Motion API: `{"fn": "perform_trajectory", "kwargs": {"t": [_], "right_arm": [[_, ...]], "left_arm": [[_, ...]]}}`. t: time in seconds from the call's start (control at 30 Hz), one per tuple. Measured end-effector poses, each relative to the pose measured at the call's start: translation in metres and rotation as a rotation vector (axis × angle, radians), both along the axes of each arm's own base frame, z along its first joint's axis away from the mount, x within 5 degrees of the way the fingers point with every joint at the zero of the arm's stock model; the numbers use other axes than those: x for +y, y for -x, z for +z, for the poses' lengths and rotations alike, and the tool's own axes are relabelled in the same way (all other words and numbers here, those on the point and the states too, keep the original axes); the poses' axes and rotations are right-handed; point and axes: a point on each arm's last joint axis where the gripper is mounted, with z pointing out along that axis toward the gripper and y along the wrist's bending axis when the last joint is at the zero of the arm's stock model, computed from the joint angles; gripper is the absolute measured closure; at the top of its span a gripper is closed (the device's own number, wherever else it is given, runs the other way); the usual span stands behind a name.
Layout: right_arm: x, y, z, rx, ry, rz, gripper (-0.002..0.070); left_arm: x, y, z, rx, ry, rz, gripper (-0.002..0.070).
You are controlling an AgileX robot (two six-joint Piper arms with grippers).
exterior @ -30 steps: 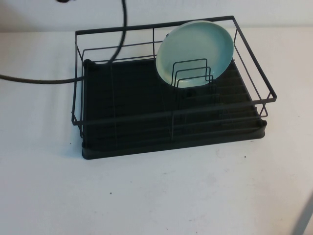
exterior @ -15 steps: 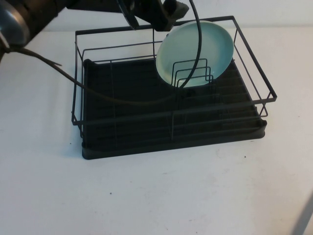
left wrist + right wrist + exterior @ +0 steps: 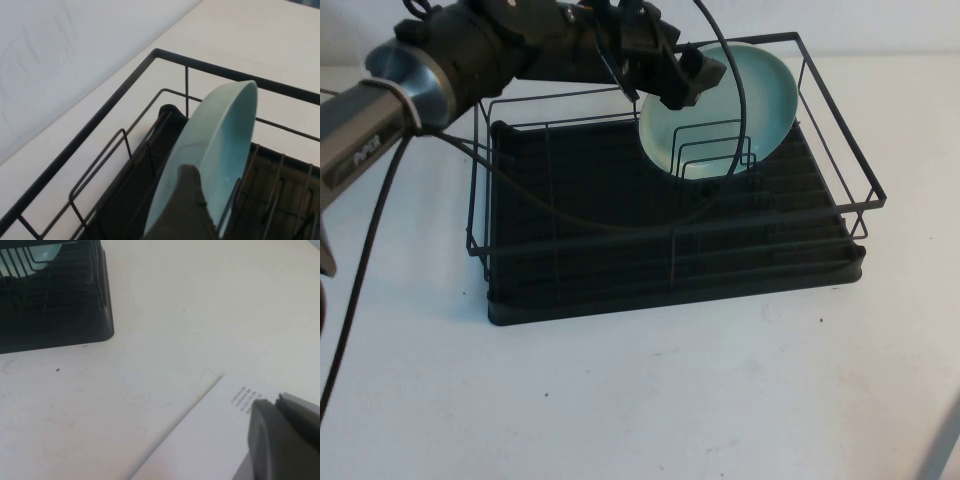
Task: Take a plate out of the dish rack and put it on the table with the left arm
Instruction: Grasp the plate from the shelf
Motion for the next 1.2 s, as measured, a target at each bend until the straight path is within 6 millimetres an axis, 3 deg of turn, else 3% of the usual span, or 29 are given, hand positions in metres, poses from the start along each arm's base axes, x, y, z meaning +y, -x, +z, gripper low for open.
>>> {"fn": "perform_trajectory", "kwargs": {"t": [0.33,0.67,0.8,1.0,1.2], "right_arm": [[0.0,0.0,0.0,0.0,0.0,0.0,0.0694],[0.0,0.0,0.0,0.0,0.0,0.0,0.0694],[0.0,0.0,0.0,0.0,0.0,0.0,0.0694],[0.0,0.0,0.0,0.0,0.0,0.0,0.0694],[0.0,0.0,0.0,0.0,0.0,0.0,0.0694]], "left_arm": [[-0.004,-0.023,-0.024,-0.094,0.034,0.078,0.0142],[-0.009,-0.034,-0.057,-0.053,0.019,0.083,0.0151],[-0.01,-0.035,-0.058,-0.054,0.024,0.081,0.0256],[-0.009,-0.036,-0.057,-0.075,0.027,0.088,0.0556],[-0.008,-0.034,-0.05,-0.129,-0.008,0.064,0.0581]]}}
